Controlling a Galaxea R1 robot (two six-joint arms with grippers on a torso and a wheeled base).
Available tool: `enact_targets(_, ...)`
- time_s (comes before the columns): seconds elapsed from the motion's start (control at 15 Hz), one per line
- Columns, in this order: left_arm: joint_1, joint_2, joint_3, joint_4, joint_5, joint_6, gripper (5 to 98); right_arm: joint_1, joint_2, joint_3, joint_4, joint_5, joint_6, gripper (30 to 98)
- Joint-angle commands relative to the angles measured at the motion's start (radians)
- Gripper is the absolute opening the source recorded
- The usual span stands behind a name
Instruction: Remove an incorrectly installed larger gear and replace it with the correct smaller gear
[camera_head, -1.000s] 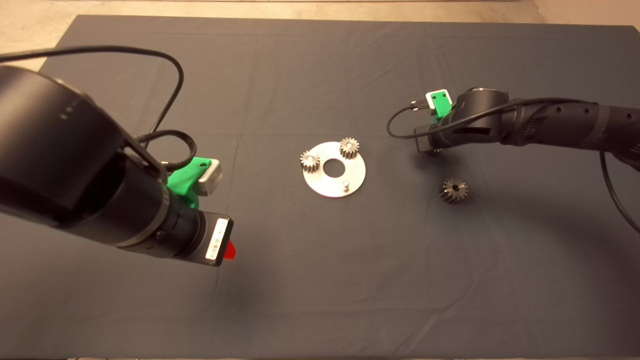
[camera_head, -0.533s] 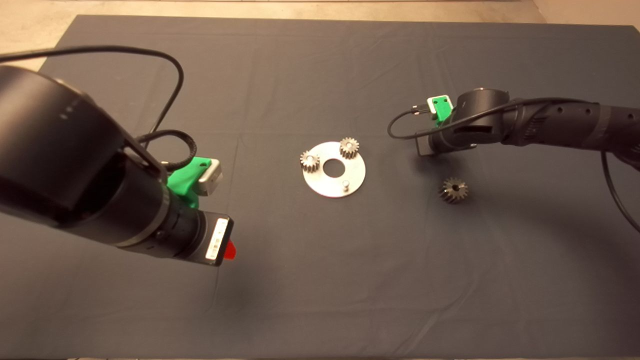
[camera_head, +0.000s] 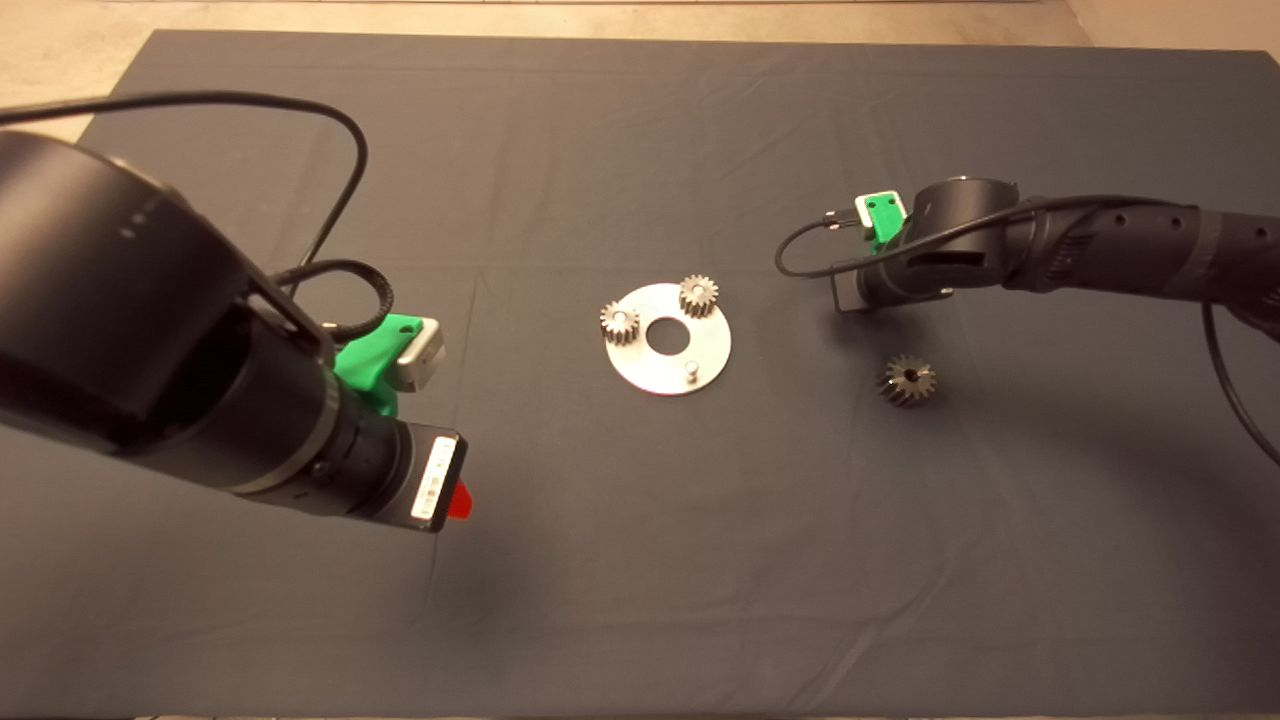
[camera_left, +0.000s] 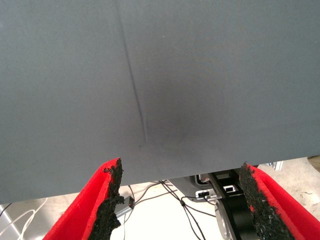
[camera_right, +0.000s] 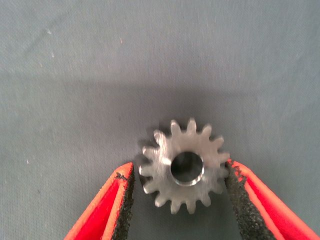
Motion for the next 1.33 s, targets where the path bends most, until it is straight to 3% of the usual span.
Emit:
enact_targets(0.0,0.027,-0.002,-0.003,0.008,0.122,0.000,59.2,0.169,-0.031,-0.043,0.493,-0.131,-0.009,47.9)
enact_targets(0.13,0.035,-0.002,-0.003,0.008,0.122,0.000,59.2,0.222,-0.051,-0.065,0.541,-0.131,-0.030,47.9)
enact_targets(0.27,0.036,-0.002,-0.003,0.008,0.122,0.000,59.2,0.236,-0.059,-0.136,0.712,-0.131,-0.121,47.9)
enact_targets(0.33,0.036,0.000,-0.003,0.008,0.122,0.000,59.2,0.238,-0.056,-0.157,0.727,-0.131,-0.140,47.9)
enact_targets(0.47,0.035,0.000,-0.003,0.008,0.120,-0.002,59.2,0.256,-0.054,-0.183,0.727,-0.131,-0.155,47.9)
enact_targets(0.6,0.036,0.000,-0.001,0.008,0.117,-0.004,59.2,0.255,-0.047,-0.258,0.724,-0.131,-0.209,47.9)
enact_targets(0.8,0.036,0.005,-0.002,0.008,0.117,-0.004,59.2,0.247,-0.029,-0.347,0.659,-0.131,-0.264,47.9)
enact_targets(1.0,0.036,0.041,-0.003,0.009,0.119,-0.005,59.2,0.227,0.014,-0.388,0.602,-0.131,-0.269,47.9)
enact_targets(1.27,0.035,0.044,-0.011,0.011,0.119,-0.005,59.2,0.200,0.057,-0.393,0.561,-0.131,-0.262,47.9)
